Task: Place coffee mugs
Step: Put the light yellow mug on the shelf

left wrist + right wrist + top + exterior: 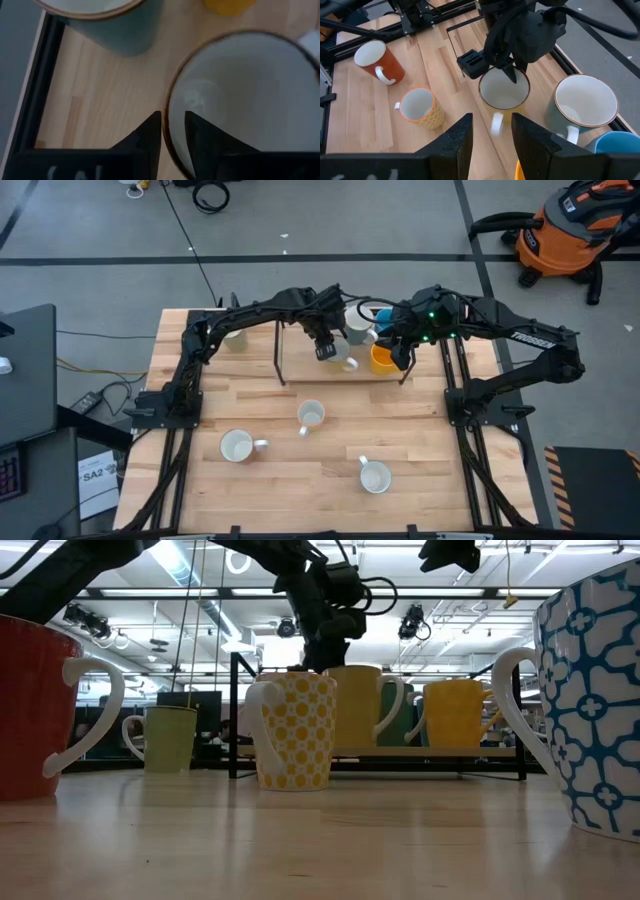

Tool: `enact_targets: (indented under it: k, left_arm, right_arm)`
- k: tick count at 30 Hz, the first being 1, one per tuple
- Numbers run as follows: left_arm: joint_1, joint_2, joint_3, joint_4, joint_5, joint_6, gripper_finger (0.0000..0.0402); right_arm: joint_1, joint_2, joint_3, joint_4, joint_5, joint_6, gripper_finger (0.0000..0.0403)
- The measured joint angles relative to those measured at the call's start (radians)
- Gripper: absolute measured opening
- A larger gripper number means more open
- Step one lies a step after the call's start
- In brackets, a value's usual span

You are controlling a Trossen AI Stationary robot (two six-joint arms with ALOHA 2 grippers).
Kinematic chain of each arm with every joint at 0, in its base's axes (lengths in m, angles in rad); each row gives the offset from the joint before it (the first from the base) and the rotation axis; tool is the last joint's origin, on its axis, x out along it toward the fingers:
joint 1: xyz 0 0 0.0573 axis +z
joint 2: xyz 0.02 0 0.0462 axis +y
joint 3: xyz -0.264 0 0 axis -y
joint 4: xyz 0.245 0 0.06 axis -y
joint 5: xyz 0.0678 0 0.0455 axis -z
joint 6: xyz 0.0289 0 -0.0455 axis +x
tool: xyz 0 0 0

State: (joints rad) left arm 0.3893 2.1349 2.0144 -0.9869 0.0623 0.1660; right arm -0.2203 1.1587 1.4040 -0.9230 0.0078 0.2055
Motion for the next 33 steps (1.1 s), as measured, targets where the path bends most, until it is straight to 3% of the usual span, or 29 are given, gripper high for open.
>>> enact_targets:
  k: [14, 21, 28, 33]
  left_arm:
    - [-0.001, 0.000, 0.001, 0.120, 0.002, -0.023, 0.0094]
    - [0.000, -0.002, 0.109, 0.091, 0.002, -0.023, 0.0094]
    - [-0.001, -0.007, 0.317, -0.206, -0.024, -0.001, 0.0094]
    - [-0.002, -0.010, 0.330, -0.410, -0.129, 0.002, 0.0094]
  right_arm:
    - [0.000, 0.000, 0.000, 0.000, 0.000, -0.025, 0.0140]
    - [0.000, 0.000, 0.000, 0.000, 0.000, -0.025, 0.0140]
    - [0.000, 0.000, 0.000, 0.000, 0.000, -0.025, 0.0140]
    - [0.000, 0.000, 0.000, 0.000, 0.000, -0.025, 0.0140]
